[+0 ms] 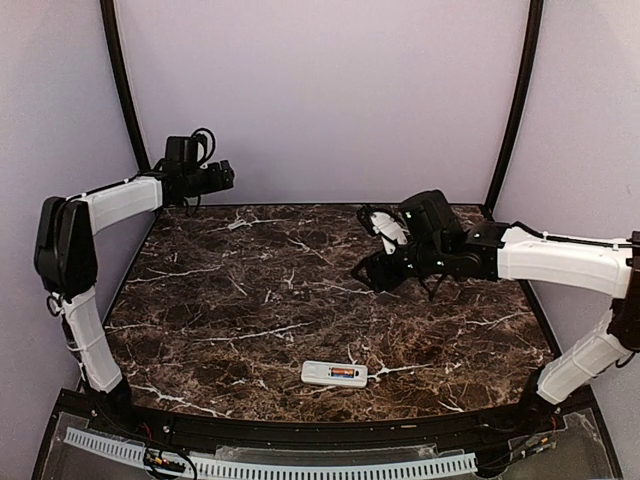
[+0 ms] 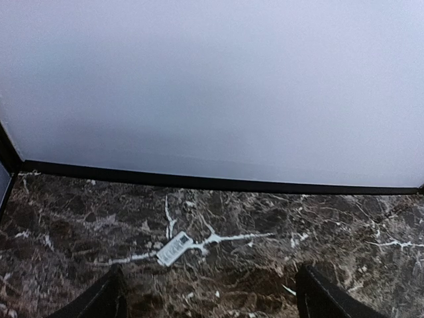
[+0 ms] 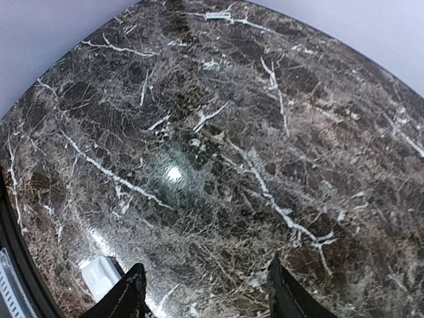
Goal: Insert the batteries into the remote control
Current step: Move the battery cover to the corner of the board.
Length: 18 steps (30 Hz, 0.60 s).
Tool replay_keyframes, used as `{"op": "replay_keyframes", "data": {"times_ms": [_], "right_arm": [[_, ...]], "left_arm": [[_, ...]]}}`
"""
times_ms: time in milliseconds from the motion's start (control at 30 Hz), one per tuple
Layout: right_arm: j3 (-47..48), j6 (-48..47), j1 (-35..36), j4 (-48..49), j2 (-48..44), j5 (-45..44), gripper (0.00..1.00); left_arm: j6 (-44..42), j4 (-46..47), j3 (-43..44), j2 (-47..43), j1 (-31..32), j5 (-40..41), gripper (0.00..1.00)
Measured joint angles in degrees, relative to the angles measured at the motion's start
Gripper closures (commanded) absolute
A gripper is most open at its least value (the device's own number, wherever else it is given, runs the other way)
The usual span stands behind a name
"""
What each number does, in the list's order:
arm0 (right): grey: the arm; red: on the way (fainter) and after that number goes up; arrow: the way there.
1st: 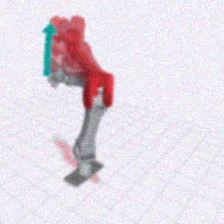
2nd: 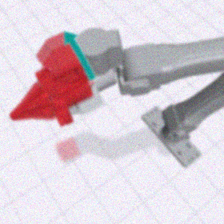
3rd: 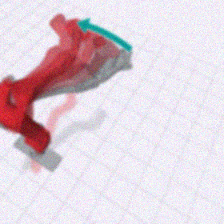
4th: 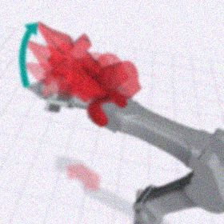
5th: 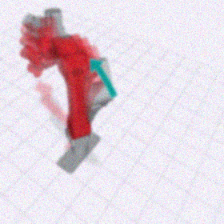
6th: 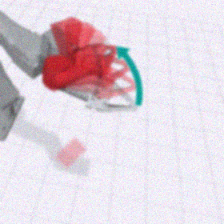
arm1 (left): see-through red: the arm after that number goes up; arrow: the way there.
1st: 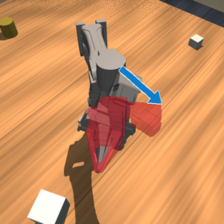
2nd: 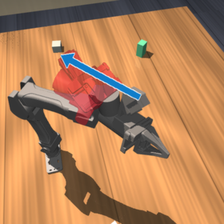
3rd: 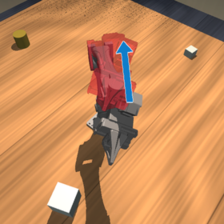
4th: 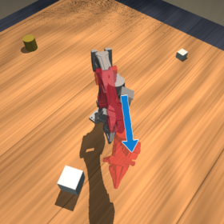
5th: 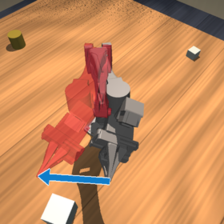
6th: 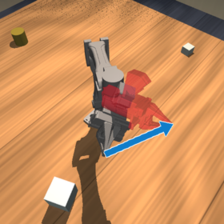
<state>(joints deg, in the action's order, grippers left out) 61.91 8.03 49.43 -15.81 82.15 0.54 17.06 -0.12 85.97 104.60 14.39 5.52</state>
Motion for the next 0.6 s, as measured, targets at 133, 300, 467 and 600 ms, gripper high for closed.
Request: {"op": "replay_keyframes", "data": {"times_ms": [133,300,467,600], "right_arm": [[0.0,2.0,-0.7,-3.1,1.2,2.5,0.37],[1.4,2.8,-1.6,-6.4,4.2,4.3,0.37],[4.8,3.0,-2.0,-8.9,8.3,6.2,0.37],[8.5,2.8,-2.0,-11.5,10.9,7.3,0.36]], "left_arm": [[-4.2,-7.4,23.8,22.0,-3.8,-4.0,0.14],[-14.3,-14.7,48.7,42.1,-5.6,-0.1,0.14],[-27.7,-13.9,56.5,49.7,-5.6,8.1,0.15],[-38.9,-10.6,57.5,52.4,-5.6,11.5,0.15]]}}
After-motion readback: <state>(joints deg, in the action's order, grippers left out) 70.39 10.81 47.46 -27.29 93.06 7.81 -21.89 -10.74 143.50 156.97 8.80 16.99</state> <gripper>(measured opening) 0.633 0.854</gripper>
